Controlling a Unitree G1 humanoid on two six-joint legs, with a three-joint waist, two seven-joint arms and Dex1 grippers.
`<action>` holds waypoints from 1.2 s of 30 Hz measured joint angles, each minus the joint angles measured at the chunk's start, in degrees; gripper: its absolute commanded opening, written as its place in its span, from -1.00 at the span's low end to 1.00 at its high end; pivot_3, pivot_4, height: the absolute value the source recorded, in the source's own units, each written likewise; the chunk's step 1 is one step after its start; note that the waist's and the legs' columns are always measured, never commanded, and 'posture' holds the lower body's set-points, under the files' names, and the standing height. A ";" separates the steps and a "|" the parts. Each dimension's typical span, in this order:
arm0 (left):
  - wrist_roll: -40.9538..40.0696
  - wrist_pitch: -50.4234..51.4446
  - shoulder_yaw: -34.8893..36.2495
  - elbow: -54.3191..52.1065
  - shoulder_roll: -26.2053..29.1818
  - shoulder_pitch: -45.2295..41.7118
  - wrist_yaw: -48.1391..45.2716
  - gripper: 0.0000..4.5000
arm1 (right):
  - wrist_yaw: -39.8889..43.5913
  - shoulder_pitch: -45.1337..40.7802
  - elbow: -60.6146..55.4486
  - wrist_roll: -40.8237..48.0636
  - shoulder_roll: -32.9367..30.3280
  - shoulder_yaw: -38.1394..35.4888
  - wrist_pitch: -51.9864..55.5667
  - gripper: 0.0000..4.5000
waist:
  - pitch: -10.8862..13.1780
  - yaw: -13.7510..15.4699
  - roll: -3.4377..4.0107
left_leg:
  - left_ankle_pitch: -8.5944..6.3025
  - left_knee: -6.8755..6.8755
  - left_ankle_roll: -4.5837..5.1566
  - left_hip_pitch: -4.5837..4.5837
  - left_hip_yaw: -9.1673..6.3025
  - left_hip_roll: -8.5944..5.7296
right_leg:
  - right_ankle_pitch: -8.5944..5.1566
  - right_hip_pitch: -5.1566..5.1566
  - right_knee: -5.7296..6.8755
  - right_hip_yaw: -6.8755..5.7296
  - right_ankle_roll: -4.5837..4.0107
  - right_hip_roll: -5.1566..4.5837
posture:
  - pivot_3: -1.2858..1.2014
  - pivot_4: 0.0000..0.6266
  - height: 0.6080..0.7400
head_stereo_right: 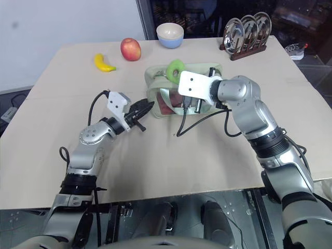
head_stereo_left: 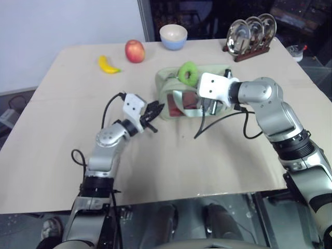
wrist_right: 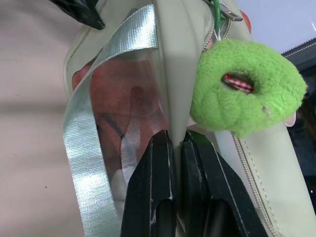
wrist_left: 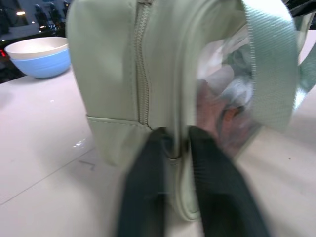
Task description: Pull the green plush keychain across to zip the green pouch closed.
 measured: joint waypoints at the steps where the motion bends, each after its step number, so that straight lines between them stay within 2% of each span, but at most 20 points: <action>1: 0.08 -0.24 0.03 0.23 -0.18 -0.04 0.00 -1.00 | 0.19 0.00 -0.30 0.35 -0.02 0.00 0.52 -0.83 | 0.00 0.01 0.00 | 0.00 0.00 0.00 0.00 0.00 0.00 | 0.00 0.00 0.00 0.00 0.00 0.00 | 0.03 -0.52 1.00; 5: 0.64 -0.59 0.03 0.36 -0.27 -0.12 0.05 -1.00 | 0.45 0.00 -0.82 1.93 0.13 -0.46 1.72 -0.12 | 0.00 0.00 0.00 | 0.00 0.00 0.00 0.00 0.00 0.00 | 0.00 0.00 0.00 0.00 0.00 0.00 | 0.03 -0.52 1.00; 7: 0.99 -0.80 0.04 0.64 -0.30 -0.36 0.17 -1.00 | -1.11 0.00 -1.09 2.76 1.15 -1.85 3.16 0.38 | 0.00 0.02 0.00 | 0.00 0.00 0.00 0.00 0.00 0.00 | 0.00 0.00 0.00 0.00 0.00 0.00 | 0.03 -0.52 1.00; 8: 1.00 -0.85 0.04 0.76 -0.31 -0.43 0.21 -1.00 | -1.58 0.00 -1.26 2.90 1.42 -2.33 3.45 0.49 | 0.00 0.03 0.00 | 0.00 0.00 0.00 0.00 -0.01 0.00 | 0.00 0.00 0.00 0.00 0.00 0.00 | 0.03 -0.52 1.00; 11: 1.38 -1.49 0.03 0.96 -0.33 -0.45 0.58 -1.00 | -2.01 -0.61 -3.23 8.83 4.92 -7.59 12.90 0.49 | 0.00 0.01 0.00 | 0.00 0.00 0.00 -0.02 -0.02 0.00 | 0.00 0.00 0.00 0.01 0.00 -0.01 | 0.03 -0.52 1.00; 14: 2.11 -1.90 -0.04 0.98 -0.56 -0.48 0.70 -1.00 | -4.32 -4.83 -4.51 14.73 8.71 -13.48 24.15 0.49 | 0.00 -0.02 0.00 | 0.00 0.00 0.01 -0.02 -0.04 0.00 | 0.00 -0.01 0.02 0.00 -0.01 -0.01 | 0.03 -0.52 1.00; 18: 2.72 -2.41 -0.24 1.00 -0.94 -0.51 0.68 -1.00 | -9.45 -8.93 -2.04 17.71 11.31 -16.67 30.32 0.49 | -0.02 0.03 0.00 | -0.01 -0.01 0.01 -0.02 -0.05 -0.02 | 0.00 0.00 0.01 -0.02 -0.01 -0.03 | 0.03 -0.52 1.00; 26: 3.27 -3.18 -0.71 1.06 -0.98 -0.54 0.65 -1.00 | -16.39 -11.00 12.21 18.80 14.88 -16.77 27.02 0.49 | -0.01 -0.13 0.01 | 0.00 -0.05 0.00 -0.03 -0.02 -0.04 | 0.00 -0.08 0.05 0.02 -0.01 -0.04 | 0.03 -0.52 1.00; 30: 3.43 -3.54 -0.90 1.06 -1.02 -0.53 0.69 -1.00 | -18.16 -14.72 19.15 17.73 15.24 -15.49 20.07 0.49 | -0.01 -0.23 0.01 | 0.00 -0.06 0.00 -0.03 0.00 -0.05 | 0.00 -0.08 0.03 0.02 -0.01 -0.03 | 0.03 -0.52 1.00; 36: 3.88 -3.83 -1.20 1.05 -1.34 -0.48 1.23 -1.00 | -18.74 -18.03 29.85 13.58 15.75 -9.76 7.54 0.49 | -0.01 -0.33 0.01 | 0.00 -0.07 0.00 -0.03 0.00 -0.06 | 0.00 -0.08 0.03 0.02 -0.01 -0.03 | 0.03 -0.52 1.00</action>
